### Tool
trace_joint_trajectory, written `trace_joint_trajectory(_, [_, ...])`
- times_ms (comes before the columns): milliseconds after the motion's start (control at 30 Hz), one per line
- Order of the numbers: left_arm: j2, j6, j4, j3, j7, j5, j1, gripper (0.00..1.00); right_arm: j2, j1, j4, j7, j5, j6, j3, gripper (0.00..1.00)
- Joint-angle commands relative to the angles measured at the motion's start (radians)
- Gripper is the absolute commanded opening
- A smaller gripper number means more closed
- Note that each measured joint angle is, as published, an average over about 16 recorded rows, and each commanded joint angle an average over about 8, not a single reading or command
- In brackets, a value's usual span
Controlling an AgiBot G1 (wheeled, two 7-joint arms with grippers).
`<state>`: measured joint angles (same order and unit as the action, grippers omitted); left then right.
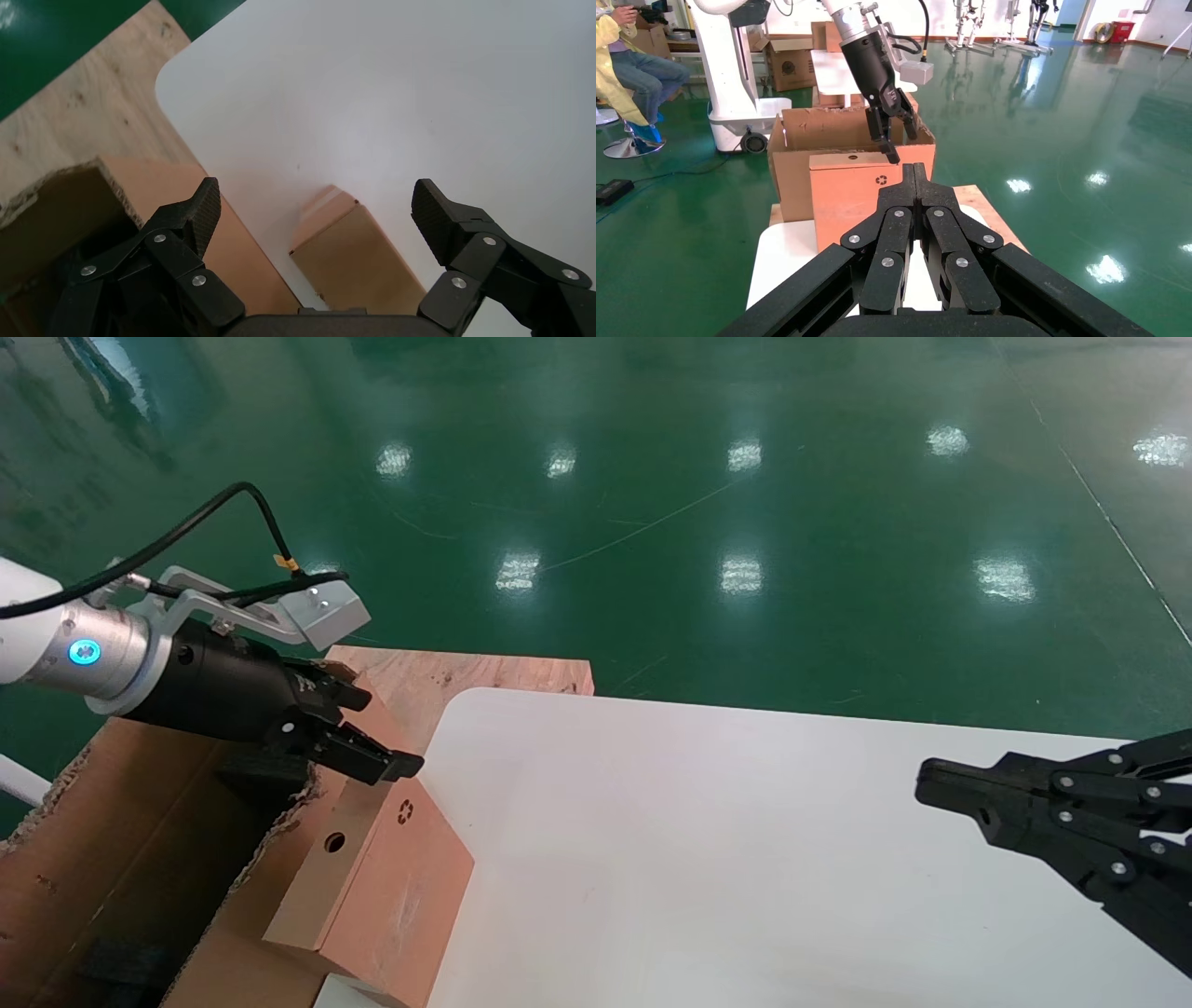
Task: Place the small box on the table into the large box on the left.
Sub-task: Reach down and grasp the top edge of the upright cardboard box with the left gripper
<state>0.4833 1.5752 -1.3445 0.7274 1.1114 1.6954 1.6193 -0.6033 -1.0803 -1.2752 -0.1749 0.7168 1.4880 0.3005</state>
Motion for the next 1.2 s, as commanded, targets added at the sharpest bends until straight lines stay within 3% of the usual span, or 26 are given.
trace_joint_trajectory(33, [0.0, 0.005, -0.001, 0.031, 0.028, 0.013, 0.025, 1.0, 0.0, 0.0, 0.0, 0.0, 0.0, 0.0, 0.0, 0.0])
trace_joint_trajectory(333, [0.01, 0.011, -0.002, 0.211, 0.135, 0.007, 0.132, 1.0, 0.0, 0.0, 0.0, 0.0, 0.0, 0.0, 0.0, 0.0])
trace_joint_trajectory(767, [-0.031, 0.008, 0.001, 0.458, 0.236, -0.109, 0.25, 1.0, 0.0, 0.0, 0.0, 0.001, -0.001, 0.0, 0.001, 0.0])
trace_joint_trajectory(1200, [-0.018, -0.008, 0.002, 0.597, 0.264, -0.215, 0.316, 1.0, 0.001, 0.0, 0.0, 0.001, -0.001, -0.001, 0.002, 0.0])
